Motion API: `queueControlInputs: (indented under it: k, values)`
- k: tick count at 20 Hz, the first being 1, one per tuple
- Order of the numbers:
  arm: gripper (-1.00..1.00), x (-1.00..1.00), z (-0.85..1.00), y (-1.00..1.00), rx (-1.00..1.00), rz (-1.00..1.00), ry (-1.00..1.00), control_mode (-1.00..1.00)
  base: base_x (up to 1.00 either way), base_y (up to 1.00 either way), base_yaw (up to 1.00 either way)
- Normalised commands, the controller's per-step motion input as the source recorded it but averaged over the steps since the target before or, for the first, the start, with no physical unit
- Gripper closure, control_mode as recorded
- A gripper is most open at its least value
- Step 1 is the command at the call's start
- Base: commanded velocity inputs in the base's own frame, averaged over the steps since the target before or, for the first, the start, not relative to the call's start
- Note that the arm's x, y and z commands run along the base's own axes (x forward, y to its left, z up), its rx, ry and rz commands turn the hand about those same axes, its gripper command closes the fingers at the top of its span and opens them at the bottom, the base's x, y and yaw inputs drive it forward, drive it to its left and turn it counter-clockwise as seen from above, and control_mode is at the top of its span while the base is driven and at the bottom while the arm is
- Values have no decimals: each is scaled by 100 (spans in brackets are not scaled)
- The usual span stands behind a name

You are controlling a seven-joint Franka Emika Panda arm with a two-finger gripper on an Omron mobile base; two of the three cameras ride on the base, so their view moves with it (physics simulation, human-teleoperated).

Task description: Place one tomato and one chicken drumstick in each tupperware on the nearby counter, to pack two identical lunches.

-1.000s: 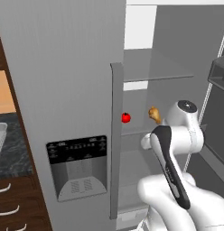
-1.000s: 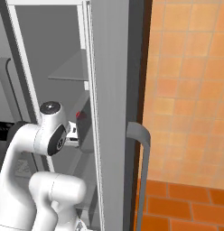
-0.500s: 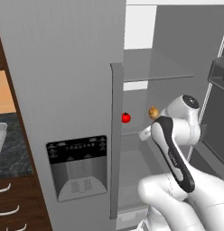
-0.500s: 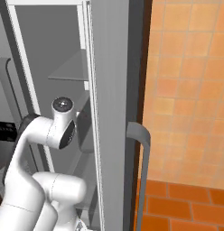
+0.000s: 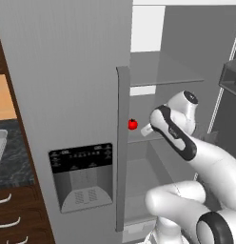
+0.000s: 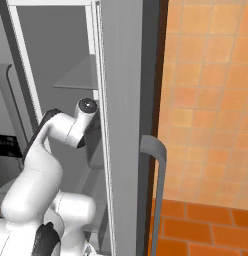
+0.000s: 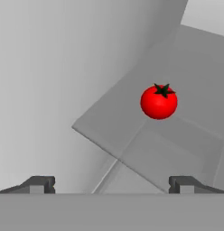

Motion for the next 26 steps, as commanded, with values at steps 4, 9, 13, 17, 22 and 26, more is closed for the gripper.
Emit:
queueControlInputs:
  k: [4, 9, 13, 17, 22, 26]
  values:
    - [-100, 68, -24, 0, 2, 8, 0, -100, 0, 0, 0]
    - [-100, 71, -11, 2, 0, 0, 4, -100, 0, 0, 0]
    - [-100, 50, -1, 0, 0, 0, 1, -100, 0, 0, 0]
    - [-100, 55, -30, 0, 0, 0, 0, -100, 0, 0, 0]
    - [-100, 37, -37, 13, 0, 0, 0, -100, 0, 0, 0]
    - [-100, 1, -21, 27, 1, 4, 0, -100, 0, 0, 0]
